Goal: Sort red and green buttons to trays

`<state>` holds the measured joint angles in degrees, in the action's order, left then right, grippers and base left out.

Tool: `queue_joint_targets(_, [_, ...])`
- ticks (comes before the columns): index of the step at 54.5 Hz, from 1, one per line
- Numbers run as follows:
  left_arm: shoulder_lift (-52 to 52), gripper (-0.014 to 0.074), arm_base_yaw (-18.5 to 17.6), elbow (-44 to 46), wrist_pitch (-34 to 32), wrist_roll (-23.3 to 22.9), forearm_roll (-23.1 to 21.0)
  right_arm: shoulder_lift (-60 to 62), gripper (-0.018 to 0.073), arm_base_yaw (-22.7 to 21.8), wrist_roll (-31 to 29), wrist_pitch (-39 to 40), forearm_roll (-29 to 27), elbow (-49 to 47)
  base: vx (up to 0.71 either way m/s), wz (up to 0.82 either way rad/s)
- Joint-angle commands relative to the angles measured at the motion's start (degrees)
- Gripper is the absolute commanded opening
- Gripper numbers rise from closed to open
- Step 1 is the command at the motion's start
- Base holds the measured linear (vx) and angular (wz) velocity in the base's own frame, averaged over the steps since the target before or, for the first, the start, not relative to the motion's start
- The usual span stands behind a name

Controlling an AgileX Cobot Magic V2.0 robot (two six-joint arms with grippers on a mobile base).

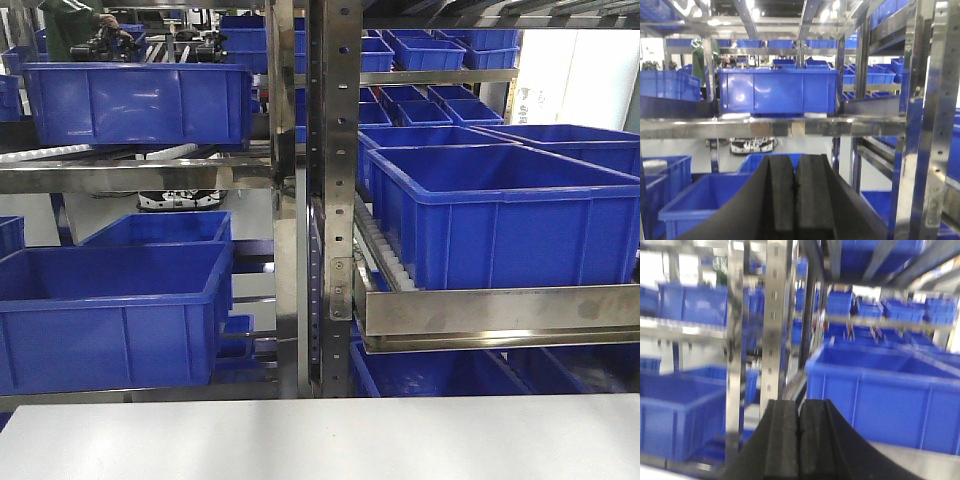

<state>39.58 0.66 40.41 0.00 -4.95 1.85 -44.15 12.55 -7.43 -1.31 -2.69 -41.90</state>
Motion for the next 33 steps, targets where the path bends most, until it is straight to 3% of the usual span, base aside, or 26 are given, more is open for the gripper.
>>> queue_joint_targets(1, [1.3, 0.0030, -0.2, 2.2, -4.9, -0.3, -0.6, -0.6, 0.0032, -0.1, 0.0, 4.4, 0.0, -2.1, 0.00, 0.00])
queue_joint_targets(6, [1.7, 0.0092, -0.2, 2.2, -4.2, -0.3, -0.2, -0.6, 0.0106, -0.1, 0.0, 4.1, -0.1, -2.1, 0.00, 0.00])
queue_joint_targets(11, [1.7, 0.0186, -0.2, 2.2, -3.3, -0.3, -0.2, -0.6, 0.0239, -0.1, 0.2, 4.0, -1.4, -2.1, 0.00, 0.00])
queue_joint_targets(17, [1.7, 0.0344, -0.2, 2.2, -3.1, -0.3, -0.2, -0.7, 0.0494, -0.1, 0.9, 4.2, -4.1, -2.1, 0.00, 0.00])
queue_joint_targets(24, [1.7, 0.0491, -0.2, 2.2, -3.1, -0.3, -0.3, -0.9, 0.0731, -0.1, 0.8, 5.7, -5.7, -2.1, 0.00, 0.00])
queue_joint_targets(33, [1.7, 0.0564, -0.2, 2.2, -4.2, -0.3, -0.3, -1.7, 0.0722, -0.1, 2.9, 9.0, -8.2, -1.5, 0.00, 0.00])
